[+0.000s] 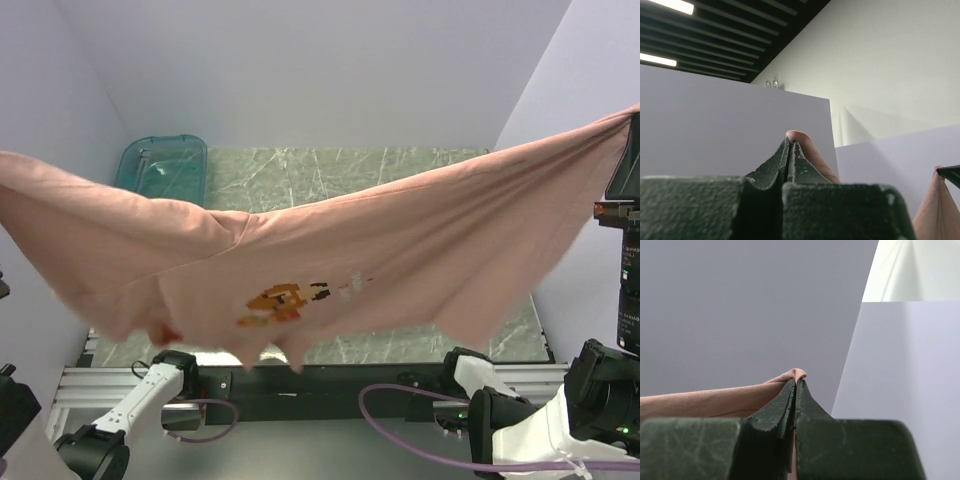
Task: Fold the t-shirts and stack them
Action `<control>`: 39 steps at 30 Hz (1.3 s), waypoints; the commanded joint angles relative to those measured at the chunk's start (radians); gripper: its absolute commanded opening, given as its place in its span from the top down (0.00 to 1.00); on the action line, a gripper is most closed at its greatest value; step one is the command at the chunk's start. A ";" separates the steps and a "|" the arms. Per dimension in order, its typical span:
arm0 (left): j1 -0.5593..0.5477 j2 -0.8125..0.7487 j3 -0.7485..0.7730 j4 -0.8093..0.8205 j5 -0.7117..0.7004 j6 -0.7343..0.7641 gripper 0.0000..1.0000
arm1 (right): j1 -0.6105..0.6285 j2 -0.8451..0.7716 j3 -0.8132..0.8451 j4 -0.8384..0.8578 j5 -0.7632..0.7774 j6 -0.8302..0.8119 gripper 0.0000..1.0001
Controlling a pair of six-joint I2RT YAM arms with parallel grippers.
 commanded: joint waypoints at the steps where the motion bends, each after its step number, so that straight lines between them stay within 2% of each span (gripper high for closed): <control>1: -0.024 0.084 -0.037 -0.026 -0.061 0.052 0.99 | -0.006 0.048 -0.040 0.041 0.057 0.004 1.00; 3: -0.038 0.095 -0.073 -0.026 -0.104 0.084 1.00 | -0.006 0.045 -0.103 0.054 0.016 0.010 1.00; 8: -0.050 0.130 -0.300 -0.007 -0.189 0.120 0.99 | -0.006 0.003 -0.518 0.190 -0.145 0.039 1.00; 9: -0.050 0.145 -0.342 0.025 -0.192 0.115 1.00 | -0.006 0.005 -0.581 0.230 -0.218 0.045 1.00; 11: -0.050 0.181 -0.482 0.094 -0.184 0.092 1.00 | -0.006 0.013 -0.776 0.280 -0.259 0.054 1.00; 15: -0.050 0.291 -0.705 0.257 -0.160 0.046 1.00 | 0.003 0.101 -1.122 0.519 -0.312 0.065 1.00; 17: -0.049 0.401 -0.795 0.315 -0.158 0.035 1.00 | 0.009 0.164 -1.192 0.599 -0.313 0.072 1.00; 18: -0.046 0.444 -0.820 0.354 -0.156 0.032 1.00 | 0.015 0.249 -1.227 0.668 -0.317 0.080 1.00; 20: -0.032 0.542 -0.818 0.377 -0.144 0.014 1.00 | 0.029 0.351 -1.225 0.702 -0.335 0.080 1.00; 21: -0.021 0.646 -0.809 0.385 -0.132 0.003 1.00 | 0.040 0.458 -1.196 0.715 -0.335 0.080 1.00; 23: 0.016 0.804 -0.753 0.386 -0.095 -0.040 1.00 | 0.070 0.569 -1.139 0.698 -0.331 0.066 1.00; 24: 0.026 0.855 -0.699 0.382 -0.081 -0.050 1.00 | 0.078 0.668 -1.073 0.668 -0.323 0.063 1.00; 27: 0.059 1.021 -0.590 0.355 -0.061 -0.077 1.00 | 0.107 0.829 -0.949 0.614 -0.271 0.053 1.00; 33: 0.083 1.245 -0.350 0.236 -0.046 -0.075 1.00 | 0.130 1.020 -0.739 0.516 -0.181 0.053 1.00; 39: 0.097 1.351 -0.214 0.190 -0.032 -0.087 1.00 | 0.133 1.124 -0.601 0.466 -0.167 0.079 1.00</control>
